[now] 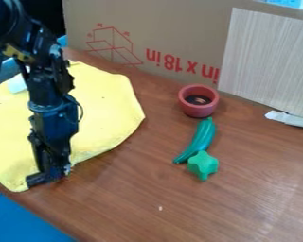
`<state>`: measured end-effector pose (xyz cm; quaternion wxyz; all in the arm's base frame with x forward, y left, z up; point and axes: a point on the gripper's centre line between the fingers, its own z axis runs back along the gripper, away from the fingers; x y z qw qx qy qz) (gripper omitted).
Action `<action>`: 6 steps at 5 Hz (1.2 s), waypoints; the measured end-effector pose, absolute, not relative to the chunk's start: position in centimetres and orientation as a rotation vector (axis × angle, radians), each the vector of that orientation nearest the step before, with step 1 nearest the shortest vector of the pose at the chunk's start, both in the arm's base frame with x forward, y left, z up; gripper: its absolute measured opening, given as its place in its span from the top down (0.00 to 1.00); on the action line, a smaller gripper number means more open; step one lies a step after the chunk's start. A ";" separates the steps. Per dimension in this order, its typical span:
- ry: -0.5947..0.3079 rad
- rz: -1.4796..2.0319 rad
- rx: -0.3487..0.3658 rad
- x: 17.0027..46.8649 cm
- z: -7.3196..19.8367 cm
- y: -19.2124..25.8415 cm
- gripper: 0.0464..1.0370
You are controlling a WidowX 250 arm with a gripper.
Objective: Fold the cloth from bottom right to top left
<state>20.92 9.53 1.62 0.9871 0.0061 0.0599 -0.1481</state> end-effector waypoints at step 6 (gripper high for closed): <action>0.027 0.045 -0.180 30.0 11.6 18.5 0.99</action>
